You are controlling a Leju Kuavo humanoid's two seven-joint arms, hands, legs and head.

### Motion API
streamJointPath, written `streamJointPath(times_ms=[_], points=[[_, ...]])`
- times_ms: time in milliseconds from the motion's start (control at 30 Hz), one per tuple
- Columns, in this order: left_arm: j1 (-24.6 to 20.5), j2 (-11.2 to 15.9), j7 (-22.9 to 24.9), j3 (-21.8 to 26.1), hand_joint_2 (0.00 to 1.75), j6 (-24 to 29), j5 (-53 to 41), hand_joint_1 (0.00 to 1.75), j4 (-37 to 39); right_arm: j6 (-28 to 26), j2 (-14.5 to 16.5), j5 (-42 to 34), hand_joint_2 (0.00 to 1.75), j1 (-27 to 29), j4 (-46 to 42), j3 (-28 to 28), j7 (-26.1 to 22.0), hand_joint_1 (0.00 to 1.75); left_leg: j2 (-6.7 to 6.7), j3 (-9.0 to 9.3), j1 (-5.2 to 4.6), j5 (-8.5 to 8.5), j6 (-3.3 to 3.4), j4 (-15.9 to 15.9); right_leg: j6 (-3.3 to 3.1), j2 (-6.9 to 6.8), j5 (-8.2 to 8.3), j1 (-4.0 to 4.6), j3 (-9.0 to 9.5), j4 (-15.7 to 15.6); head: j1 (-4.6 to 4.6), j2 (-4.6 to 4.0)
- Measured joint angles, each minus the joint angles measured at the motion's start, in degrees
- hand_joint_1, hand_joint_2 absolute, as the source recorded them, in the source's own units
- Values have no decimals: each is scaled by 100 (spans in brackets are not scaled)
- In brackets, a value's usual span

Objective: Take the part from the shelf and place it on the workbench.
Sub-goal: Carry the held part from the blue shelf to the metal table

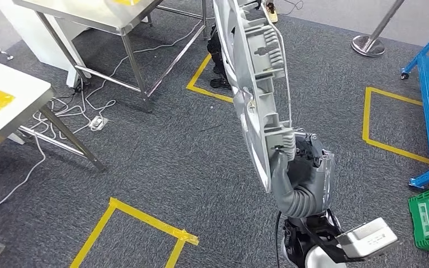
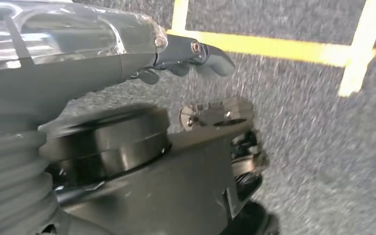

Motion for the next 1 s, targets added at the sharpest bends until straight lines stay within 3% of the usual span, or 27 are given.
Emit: streamJointPath(times_ms=[67, 133, 167, 200, 233, 300, 367, 400, 467, 533, 600, 667, 700, 733, 800, 833, 900, 933, 967, 1000], points=[[-13, 22, -143, 26, 175, 61, 18, 0, 3, -28, 14, -74, 175, -30, 16, 14, -124, 175, 366, -231, 6, -292, -67, 471, -21, -160, 19, 0, 40, -55, -56, 0], [-16, 45, -228, 56, 175, 92, 36, 0, 3, -41, 21, -151, 175, -40, 28, 20, -223, 175, 430, -579, 73, -577, -139, 1151, -26, -331, 6, 3, 45, -54, -93, 0], [-10, 56, -247, 69, 175, 99, 44, 0, 3, -45, 22, -180, 175, -42, 37, 22, -246, 175, 431, -674, 108, -599, -173, 1327, -19, -413, -5, 0, 48, -51, -107, 0], [-3, 68, -262, 79, 175, 106, 49, 0, 3, -46, 23, -202, 175, -45, 47, 24, -258, 175, 442, -665, 142, -519, -205, 1307, -5, -488, -17, -5, 54, -47, -120, 0], [2, 81, -278, 87, 175, 115, 52, 0, 3, -46, 25, -227, 175, -45, 58, 26, -267, 175, 483, -540, 169, -354, -232, 1076, 16, -555, -32, -11, 64, -39, -132, 0], [-2, 103, -341, 93, 175, 143, 35, 0, 3, -36, 37, -290, 175, -46, 69, 34, -305, 175, 759, -153, 169, -48, -257, 368, 86, -670, -82, -11, 91, -8, -161, 0], [-8, 116, -415, 98, 175, 190, -23, 0, 3, -21, 47, -366, 175, -44, 72, 50, -368, 175, 969, 48, 116, 29, -180, -14, 158, -768, -128, 4, 116, 23, -167, 0], [-8, 120, -442, 98, 175, 221, -58, 0, 3, -15, 49, -410, 175, -42, 73, 61, -404, 175, 959, 50, 82, 9, -117, -27, 186, -817, -137, 8, 128, 23, -161, 0], [-3, 128, -467, 99, 175, 294, -101, 0, 3, -4, 50, -511, 175, -38, 78, 80, -473, 175, 810, 49, 72, 17, -8, -42, 244, -891, -177, -19, 164, 22, -138, 0], [-11, 137, -443, 100, 175, 372, -101, 0, 3, 9, 50, -606, 175, -19, 82, 94, -520, 175, 652, 66, 82, 32, 71, -62, 286, -698, -379, -50, 90, 266, -107, 0], [-25, 141, -318, 108, 175, 425, -61, 0, 3, 39, 48, -666, 175, 19, 93, 108, -560, 175, 491, 73, 71, 39, 128, -65, 280, -392, -743, -55, -222, 968, -33, 0], [-25, 147, -55, 120, 175, 434, -12, 0, 3, 74, 45, -679, 175, 65, 116, 124, -598, 175, 321, 80, 35, 41, 158, -63, 242, -282, -936, -35, -565, 1623, 29, 0], [-21, 156, 114, 126, 175, 423, 9, 0, 4, 91, 45, -676, 175, 85, 128, 132, -609, 175, 232, 88, 18, 41, 163, -63, 209, -260, -864, -18, -625, 1679, 45, 0], [-17, 167, 278, 128, 175, 411, 29, 0, 4, 113, 44, -672, 175, 100, 138, 142, -615, 175, 144, 100, 4, 42, 166, -62, 166, -230, -682, 2, -585, 1510, 51, 0], [-14, 189, 521, 130, 175, 385, 61, 0, 5, 160, 45, -644, 175, 107, 146, 162, -617, 175, -12, 127, -7, 42, 165, -63, 68, -52, -221, 46, -311, 790, 53, 0], [-16, 197, 575, 131, 175, 369, 69, 0, 5, 174, 46, -608, 175, 105, 148, 171, -618, 175, -81, 127, -5, 45, 159, -59, 32, 56, -70, 58, -182, 469, 45, 0], [-14, 205, 586, 131, 175, 331, 71, 0, 5, 167, 47, -510, 175, 100, 148, 184, -619, 175, -196, 90, 14, 66, 125, -56, -13, 166, -11, 72, -58, 170, 50, 0], [-9, 208, 562, 131, 175, 315, 68, 0, 5, 154, 48, -463, 175, 98, 147, 190, -618, 175, -253, 66, 22, 82, 99, -59, -21, 122, -12, 77, -44, 118, 53, 0], [-2, 216, 522, 131, 175, 305, 62, 0, 5, 136, 49, -419, 175, 97, 144, 196, -614, 175, -254, 46, 25, 82, 76, -56, -26, 58, -4, 66, -23, 63, 61, 0], [5, 222, 470, 131, 175, 300, 55, 0, 4, 116, 51, -376, 175, 99, 138, 201, -601, 175, -136, 20, 9, 45, 53, -22, -29, -6, 15, 53, 4, 4, 52, 0]])
